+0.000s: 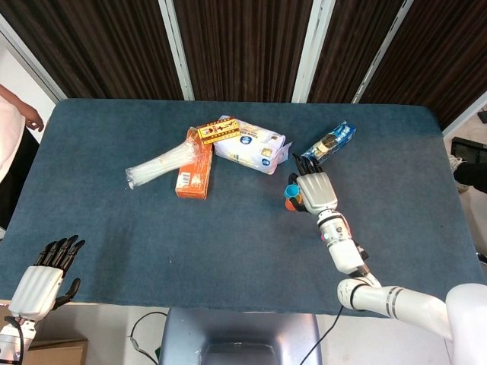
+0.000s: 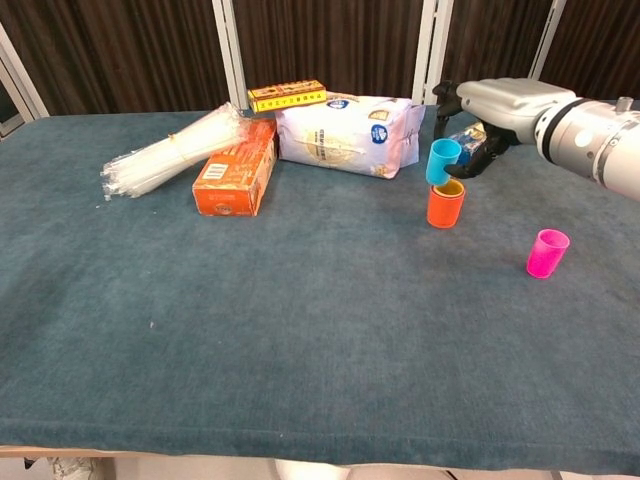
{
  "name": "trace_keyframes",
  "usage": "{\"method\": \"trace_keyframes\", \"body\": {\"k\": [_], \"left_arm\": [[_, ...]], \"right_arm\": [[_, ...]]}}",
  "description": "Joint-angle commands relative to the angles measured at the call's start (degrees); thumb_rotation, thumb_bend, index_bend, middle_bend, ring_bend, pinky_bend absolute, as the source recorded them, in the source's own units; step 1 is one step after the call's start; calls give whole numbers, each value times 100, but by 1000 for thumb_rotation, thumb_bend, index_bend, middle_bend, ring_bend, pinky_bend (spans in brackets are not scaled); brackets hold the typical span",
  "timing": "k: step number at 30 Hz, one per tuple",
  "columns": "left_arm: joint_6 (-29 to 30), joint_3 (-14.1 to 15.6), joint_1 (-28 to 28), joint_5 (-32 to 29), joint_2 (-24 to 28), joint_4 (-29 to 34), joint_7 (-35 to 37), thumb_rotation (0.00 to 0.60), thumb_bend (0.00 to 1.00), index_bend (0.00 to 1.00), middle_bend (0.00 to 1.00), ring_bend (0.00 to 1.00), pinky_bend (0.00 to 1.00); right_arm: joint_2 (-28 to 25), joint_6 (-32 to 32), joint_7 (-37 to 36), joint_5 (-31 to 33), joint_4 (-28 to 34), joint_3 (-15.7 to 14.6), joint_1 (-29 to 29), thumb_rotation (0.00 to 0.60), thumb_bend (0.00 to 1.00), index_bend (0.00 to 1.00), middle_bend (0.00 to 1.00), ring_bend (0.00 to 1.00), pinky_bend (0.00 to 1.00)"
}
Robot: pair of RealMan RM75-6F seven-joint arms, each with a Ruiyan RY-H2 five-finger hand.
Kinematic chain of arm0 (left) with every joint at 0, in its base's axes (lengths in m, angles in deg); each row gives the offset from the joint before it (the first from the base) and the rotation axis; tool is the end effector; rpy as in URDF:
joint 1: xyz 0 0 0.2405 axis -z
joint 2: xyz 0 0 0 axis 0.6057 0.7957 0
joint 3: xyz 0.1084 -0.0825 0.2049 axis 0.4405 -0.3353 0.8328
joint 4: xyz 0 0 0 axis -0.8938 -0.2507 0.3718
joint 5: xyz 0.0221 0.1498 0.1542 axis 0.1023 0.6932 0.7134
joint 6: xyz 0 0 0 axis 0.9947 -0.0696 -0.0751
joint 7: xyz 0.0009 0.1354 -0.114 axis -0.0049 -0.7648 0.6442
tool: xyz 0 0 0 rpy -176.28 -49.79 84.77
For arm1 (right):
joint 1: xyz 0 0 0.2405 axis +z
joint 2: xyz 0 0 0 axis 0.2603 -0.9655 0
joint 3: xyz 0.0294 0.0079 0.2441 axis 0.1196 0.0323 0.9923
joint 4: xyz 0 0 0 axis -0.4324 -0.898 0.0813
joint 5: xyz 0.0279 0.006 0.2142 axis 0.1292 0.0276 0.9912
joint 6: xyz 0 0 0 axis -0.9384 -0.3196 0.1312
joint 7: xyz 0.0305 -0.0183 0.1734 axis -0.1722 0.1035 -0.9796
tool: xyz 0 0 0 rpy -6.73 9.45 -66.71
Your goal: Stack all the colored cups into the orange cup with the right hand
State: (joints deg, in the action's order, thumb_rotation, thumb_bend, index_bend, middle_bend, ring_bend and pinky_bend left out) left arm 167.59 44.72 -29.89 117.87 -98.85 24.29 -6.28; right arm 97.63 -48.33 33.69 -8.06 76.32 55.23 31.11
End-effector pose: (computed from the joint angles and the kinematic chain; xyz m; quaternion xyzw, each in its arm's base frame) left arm -0.2974 0.2041 0.1143 -0.6774 -0.3659 -0.3477 0.5351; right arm -0.1486 -0.4207 -0.0085 0.7063 -0.3513 0.3365 0.5142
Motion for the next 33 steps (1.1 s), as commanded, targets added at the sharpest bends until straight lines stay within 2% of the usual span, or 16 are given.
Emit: {"method": "trace_keyframes", "body": {"k": [1, 9, 12, 14, 18, 21, 25, 28, 30, 33], "left_arm": [[4, 2, -2, 4, -1, 1, -1, 600, 449, 0, 30, 59, 109], [-15, 4, 3, -9, -11, 3, -23, 600, 448, 0, 30, 60, 109], [-30, 4, 11, -12, -22, 2, -40, 600, 448, 0, 30, 60, 109], [-28, 4, 9, -13, -26, 2, -49, 600, 448, 0, 30, 60, 109], [-29, 1, 10, -22, -29, -5, -48, 600, 448, 0, 30, 60, 109], [-31, 2, 10, -23, -27, -9, -47, 600, 448, 0, 30, 59, 109], [-18, 7, 4, -14, -33, -3, -65, 600, 448, 0, 30, 60, 109], [-22, 5, 3, -22, -46, -1, -95, 600, 448, 0, 30, 60, 109], [-42, 7, 9, -29, -58, 0, -123, 600, 448, 0, 30, 60, 109], [-76, 14, 25, -23, -86, 2, -182, 600, 448, 0, 30, 60, 109]], "right_arm": [[-11, -10, 79, 41, 30, -49, -20, 600, 478, 614, 41, 0, 0], [-16, 18, 139, 143, -32, -95, -50, 600, 478, 613, 41, 0, 0], [-9, 82, 161, 179, -57, -131, -49, 600, 478, 576, 41, 0, 0], [-24, 108, 182, 182, -50, -157, -50, 600, 478, 483, 43, 0, 0], [-216, 195, 274, 259, 170, -228, -82, 600, 478, 150, 1, 0, 0], [-489, 19, 170, 5, 544, -312, -224, 600, 478, 36, 0, 0, 0], [-1086, -316, -328, -675, 1454, -557, -629, 600, 478, 41, 0, 0, 0], [-1720, -581, -584, -1563, 2262, -1085, -1029, 600, 478, 106, 0, 0, 0], [-2006, -647, -602, -1914, 2527, -1360, -1190, 600, 478, 144, 0, 0, 0], [-2161, -733, -492, -2261, 2520, -1630, -1357, 600, 478, 192, 0, 0, 0]]}}
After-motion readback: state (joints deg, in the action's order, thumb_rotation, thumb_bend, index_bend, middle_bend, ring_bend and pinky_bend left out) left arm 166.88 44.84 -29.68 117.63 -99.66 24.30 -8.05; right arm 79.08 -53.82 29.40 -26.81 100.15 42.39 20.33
